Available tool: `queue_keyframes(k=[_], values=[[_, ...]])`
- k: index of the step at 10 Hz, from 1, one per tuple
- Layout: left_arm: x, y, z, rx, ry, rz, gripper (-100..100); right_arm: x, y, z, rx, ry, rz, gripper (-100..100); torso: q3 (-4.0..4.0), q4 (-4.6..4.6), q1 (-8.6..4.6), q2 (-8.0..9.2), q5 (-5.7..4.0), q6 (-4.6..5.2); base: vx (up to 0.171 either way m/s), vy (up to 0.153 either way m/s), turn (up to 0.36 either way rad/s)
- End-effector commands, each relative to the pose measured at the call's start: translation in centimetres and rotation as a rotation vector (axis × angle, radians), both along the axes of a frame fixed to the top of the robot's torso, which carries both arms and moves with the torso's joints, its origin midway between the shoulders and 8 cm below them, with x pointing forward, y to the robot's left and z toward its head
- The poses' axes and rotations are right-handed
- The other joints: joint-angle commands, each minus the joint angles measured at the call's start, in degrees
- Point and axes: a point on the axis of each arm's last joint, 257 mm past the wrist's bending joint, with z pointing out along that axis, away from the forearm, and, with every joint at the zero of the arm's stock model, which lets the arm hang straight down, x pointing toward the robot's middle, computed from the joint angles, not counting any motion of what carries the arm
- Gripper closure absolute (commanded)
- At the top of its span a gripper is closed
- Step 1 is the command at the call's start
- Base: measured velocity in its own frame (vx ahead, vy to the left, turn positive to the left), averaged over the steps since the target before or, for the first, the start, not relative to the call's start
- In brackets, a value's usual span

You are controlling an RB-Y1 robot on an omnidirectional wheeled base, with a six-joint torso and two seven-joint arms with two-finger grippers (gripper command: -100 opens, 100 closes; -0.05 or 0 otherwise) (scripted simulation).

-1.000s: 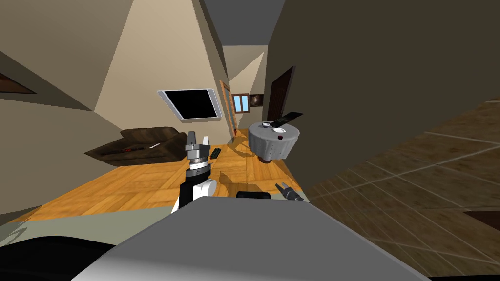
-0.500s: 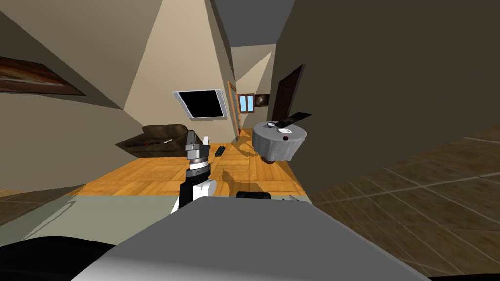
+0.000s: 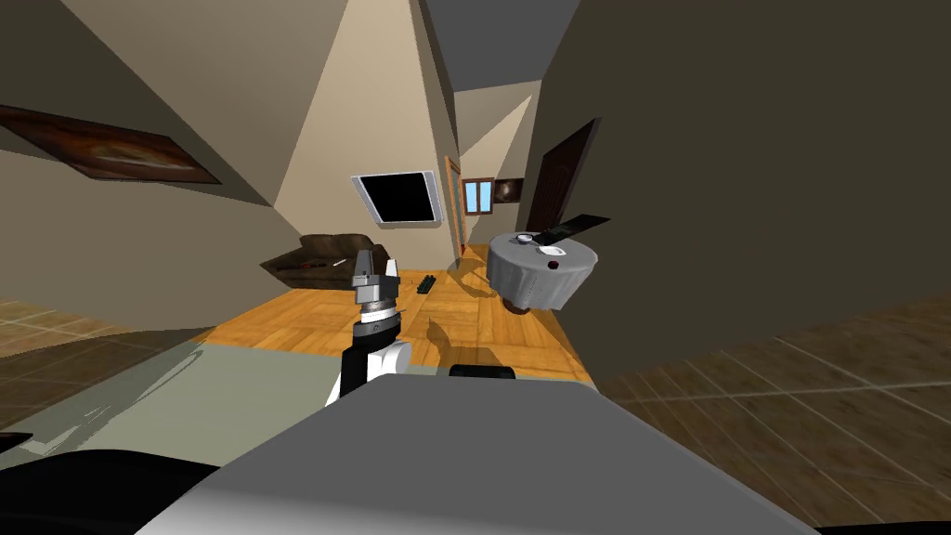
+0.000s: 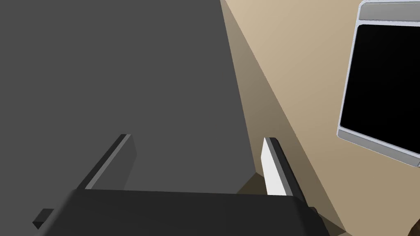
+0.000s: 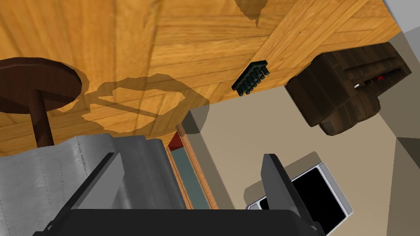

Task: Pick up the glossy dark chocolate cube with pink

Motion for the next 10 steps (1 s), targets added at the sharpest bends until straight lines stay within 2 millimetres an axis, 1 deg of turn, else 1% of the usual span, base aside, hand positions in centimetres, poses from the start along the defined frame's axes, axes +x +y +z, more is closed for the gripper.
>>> queue_keyframes(k=[1, 2, 3, 4, 5, 6, 7, 9, 10], values=[[0.0, 0.0, 0.0, 0.000, 0.000, 0.000, 0, -1.1, -1.2, -0.6, -0.021, 0.017, 0.004, -100, 0.00, 0.00, 0.00, 0.00, 0.00, 0.00, -0.003, 0.003, -0.043], [0.0, 0.0, 0.0, 0.000, 0.000, 0.000, 0, -2.8, -3.3, -0.8, -0.067, 0.051, 0.058, -100, -0.01, 0.00, -0.01, -0.01, -0.02, 0.02, -0.004, 0.019, 0.245], [0.0, 0.0, 0.0, 0.000, 0.000, 0.000, 0, -3.5, -4.5, -1.3, -0.090, 0.070, 0.049, -100, -0.02, -0.01, 0.02, -0.03, 0.00, -0.05, -0.002, 0.010, 0.138], [0.0, 0.0, 0.0, 0.000, 0.000, 0.000, 0, -5.1, -6.5, -1.4, -0.130, 0.102, 0.092, -100, -0.02, -0.01, -0.01, -0.04, 0.00, 0.00, 0.003, 0.017, 0.275], [0.0, 0.0, 0.0, 0.000, 0.000, 0.000, 0, -6.0, -8.7, -1.7, -0.169, 0.130, 0.084, -100, -0.04, -0.01, 0.01, -0.07, 0.00, -0.06, 0.007, 0.009, 0.128], [0.0, 0.0, 0.0, 0.000, 0.000, 0.000, 0, -7.6, -11.0, -1.6, -0.211, 0.164, 0.118, -100, -0.05, -0.02, -0.01, -0.09, 0.00, 0.00, 0.016, 0.020, 0.267], [0.0, 0.0, 0.0, 0.000, 0.000, 0.000, 0, -7.6, -11.8, -1.3, -0.228, 0.169, 0.126, -100, -0.07, -0.02, 0.03, -0.12, 0.01, -0.05, 0.018, 0.008, 0.111], [0.0, 0.0, 0.0, 0.000, 0.000, 0.000, 0, -8.1, -12.6, -1.5, -0.241, 0.181, 0.118, -100, -0.05, -0.02, -0.01, -0.08, -0.02, 0.03, 0.005, 0.002, -0.027], [0.0, 0.0, 0.0, 0.000, 0.000, 0.000, 0, -9.1, -15.4, -0.7, -0.290, 0.209, 0.157, -100, -0.03, -0.01, -0.01, -0.05, -0.02, 0.02, 0.014, 0.016, 0.312]])
